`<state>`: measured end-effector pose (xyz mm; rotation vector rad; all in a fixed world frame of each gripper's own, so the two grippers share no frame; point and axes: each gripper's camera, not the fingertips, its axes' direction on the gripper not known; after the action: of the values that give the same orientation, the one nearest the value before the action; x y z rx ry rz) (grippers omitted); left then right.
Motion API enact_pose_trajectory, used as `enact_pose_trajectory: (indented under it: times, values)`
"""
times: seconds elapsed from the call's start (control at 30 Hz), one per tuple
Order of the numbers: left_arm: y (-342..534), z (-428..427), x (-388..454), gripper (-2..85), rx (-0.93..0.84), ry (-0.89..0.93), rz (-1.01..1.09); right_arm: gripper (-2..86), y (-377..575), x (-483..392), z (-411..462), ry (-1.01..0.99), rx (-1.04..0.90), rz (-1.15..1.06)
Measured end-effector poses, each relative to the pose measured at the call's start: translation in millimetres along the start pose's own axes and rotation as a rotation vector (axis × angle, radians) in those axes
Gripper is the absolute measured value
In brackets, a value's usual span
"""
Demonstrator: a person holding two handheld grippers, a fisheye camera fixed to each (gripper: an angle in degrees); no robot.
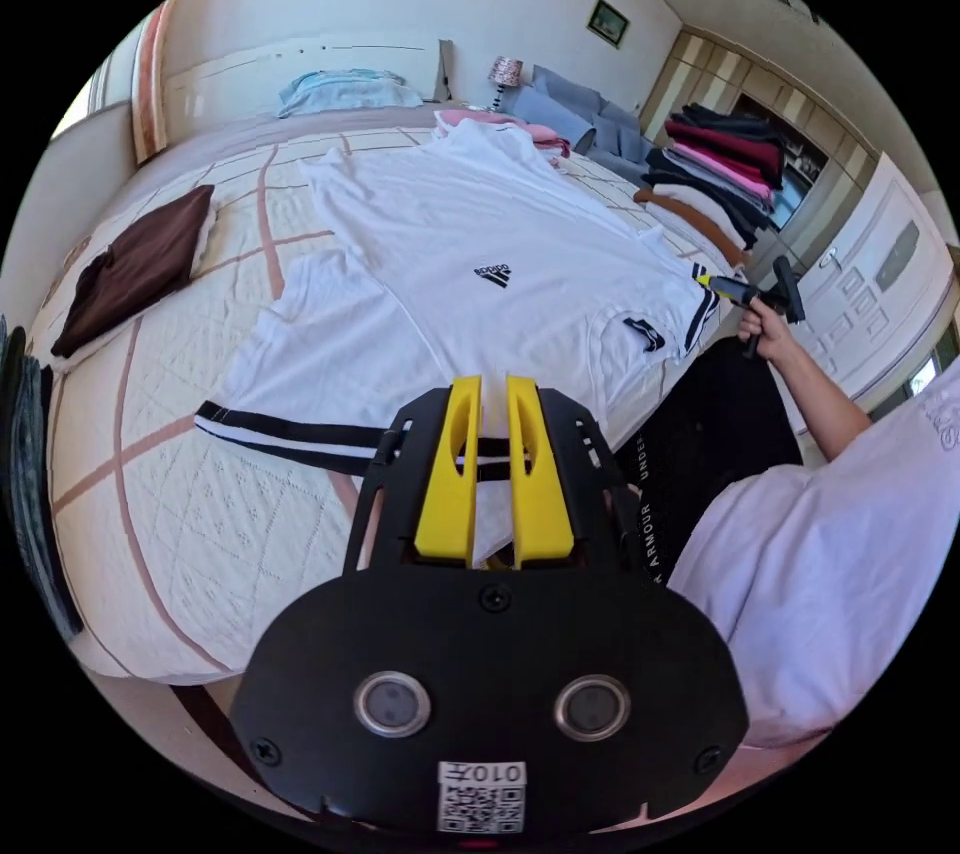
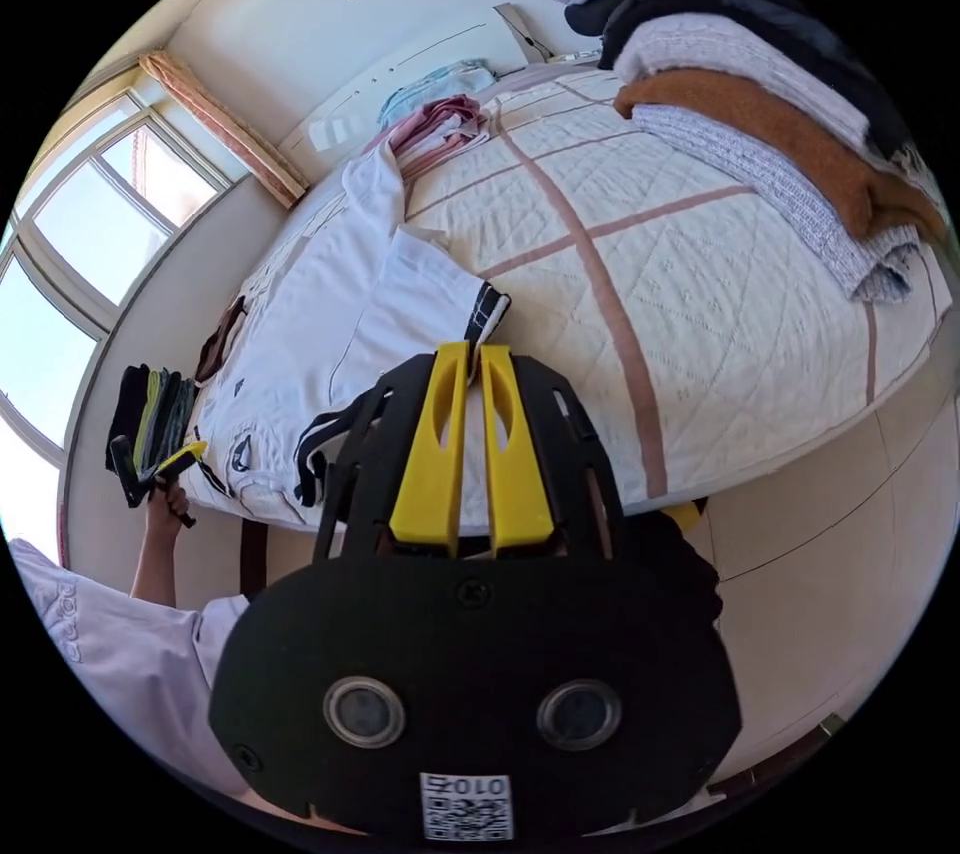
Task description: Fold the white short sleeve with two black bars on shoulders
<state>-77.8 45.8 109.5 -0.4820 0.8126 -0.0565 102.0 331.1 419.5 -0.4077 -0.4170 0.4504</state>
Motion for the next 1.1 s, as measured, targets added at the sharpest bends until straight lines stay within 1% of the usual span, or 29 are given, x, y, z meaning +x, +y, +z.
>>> enact_pose_trajectory:
  times: [0.07,0.1,0.13,0.17,0.2,0.27,0.3,0.37,0.43,0.5,0.67,0.77,0.83,0.9,0.97,1.03,1.1]
  values:
    - [10,1,15,4.8,-0.048,-0.03,0.078,5.7,9,10,-11,-0.024,0.018,0.027]
    - [12,2,16,5.0,-0.066,-0.015,0.069,6.4,17,11,-21,-0.062,0.032,0.033]
    - [17,2,11,5.5,-0.087,0.038,0.017,6.7,21,8,-26,-0.084,0.04,0.024]
    - [25,-1,4,5.8,-0.061,0.095,-0.056,7.2,30,-3,-30,-0.124,0.036,-0.006]
    - [30,-3,-1,6.0,-0.042,0.117,-0.099,7.6,40,-21,-25,-0.144,-0.005,-0.048]
    - [54,-3,-21,6.5,0.004,0.164,-0.294,9.0,57,-48,-8,-0.159,-0.097,-0.11]
    - [60,-1,-26,6.6,0.02,0.183,-0.336,9.8,69,-62,6,-0.18,-0.142,-0.144]
    - [80,0,-40,6.8,0.109,0.262,-0.447,10.7,84,-76,23,-0.213,-0.17,-0.169]
    - [87,0,-47,6.9,0.154,0.295,-0.488,11.6,91,-83,41,-0.235,-0.213,-0.173]
    - [89,2,-52,7.1,0.163,0.307,-0.507,12.2,92,-83,58,-0.268,-0.239,-0.162]
    - [92,13,-67,6.7,0.172,0.415,-0.529,12.0,82,-73,78,-0.278,-0.243,-0.08]
    - [96,22,-62,6.1,0.094,0.398,-0.539,11.4,87,-72,79,-0.258,-0.233,-0.063]
    - [101,22,-59,5.6,0.1,0.391,-0.54,10.6,92,-68,77,-0.264,-0.233,-0.052]
    - [103,27,-61,5.1,0.105,0.425,-0.541,9.7,94,-59,78,-0.339,-0.231,-0.019]
    - [100,28,-66,4.2,0.138,0.461,-0.552,9.4,90,-56,80,-0.366,-0.233,-0.014]
    - [94,25,-67,3.6,0.155,0.452,-0.538,9.0,81,-59,79,-0.356,-0.233,-0.026]
    - [91,26,-70,2.8,0.135,0.437,-0.538,8.2,72,-67,84,-0.318,-0.259,-0.039]
